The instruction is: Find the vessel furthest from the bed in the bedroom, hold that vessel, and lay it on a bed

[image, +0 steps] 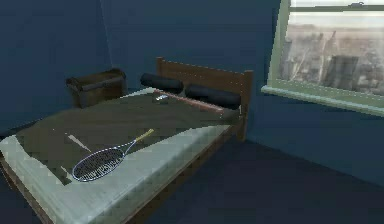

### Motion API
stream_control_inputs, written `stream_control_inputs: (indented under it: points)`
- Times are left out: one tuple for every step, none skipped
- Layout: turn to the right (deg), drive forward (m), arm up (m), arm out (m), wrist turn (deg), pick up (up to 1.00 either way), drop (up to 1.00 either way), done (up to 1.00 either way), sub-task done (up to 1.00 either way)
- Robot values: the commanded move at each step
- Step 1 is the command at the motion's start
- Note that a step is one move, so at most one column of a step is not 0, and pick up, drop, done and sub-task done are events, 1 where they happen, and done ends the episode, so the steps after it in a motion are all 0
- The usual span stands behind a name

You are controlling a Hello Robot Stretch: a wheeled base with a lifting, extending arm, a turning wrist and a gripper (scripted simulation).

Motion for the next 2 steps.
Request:
stream_control_inputs:
  points:
    - [0.0,0.40,0.00,0.00,0.0,0.00,0.00,0.00,0.00]
    - [-45.0,0.00,0.00,0.00,0.0,0.00,0.00,0.00,0.00]
